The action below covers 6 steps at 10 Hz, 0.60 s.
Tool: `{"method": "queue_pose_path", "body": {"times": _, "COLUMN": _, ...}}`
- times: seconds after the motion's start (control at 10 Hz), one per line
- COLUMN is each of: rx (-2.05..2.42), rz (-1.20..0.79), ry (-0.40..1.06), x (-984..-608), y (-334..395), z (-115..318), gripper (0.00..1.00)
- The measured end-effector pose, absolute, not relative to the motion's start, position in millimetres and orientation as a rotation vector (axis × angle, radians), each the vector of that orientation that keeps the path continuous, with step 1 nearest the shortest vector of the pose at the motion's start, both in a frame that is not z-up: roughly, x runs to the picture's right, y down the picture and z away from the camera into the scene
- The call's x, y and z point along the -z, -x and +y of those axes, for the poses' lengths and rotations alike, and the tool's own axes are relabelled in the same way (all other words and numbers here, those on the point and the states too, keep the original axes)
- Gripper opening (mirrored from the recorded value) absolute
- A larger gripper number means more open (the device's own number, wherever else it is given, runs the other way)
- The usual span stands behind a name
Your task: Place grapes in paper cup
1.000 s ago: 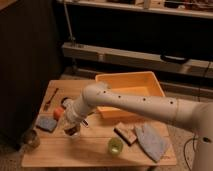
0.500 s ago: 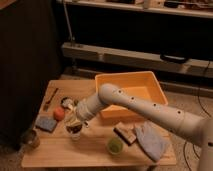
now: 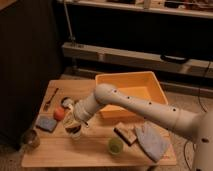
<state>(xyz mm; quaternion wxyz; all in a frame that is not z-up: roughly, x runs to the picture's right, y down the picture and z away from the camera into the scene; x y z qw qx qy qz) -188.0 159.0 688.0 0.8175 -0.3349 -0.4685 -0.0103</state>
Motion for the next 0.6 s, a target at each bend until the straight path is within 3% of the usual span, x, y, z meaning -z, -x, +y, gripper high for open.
{"method": "queue_pose_path", "body": {"times": 0.1, "rx": 0.032, "rz": -0.981, "ry": 0.71, "x": -686.5, "y": 188.7, "z": 158.7, "gripper": 0.79}}
{"method": "queue_pose_path", "body": {"times": 0.6, "rx": 0.076, "rz": -0.904, "ry": 0.688, "x": -673.3, "y": 191.8, "z": 154.7, "gripper": 0.8}}
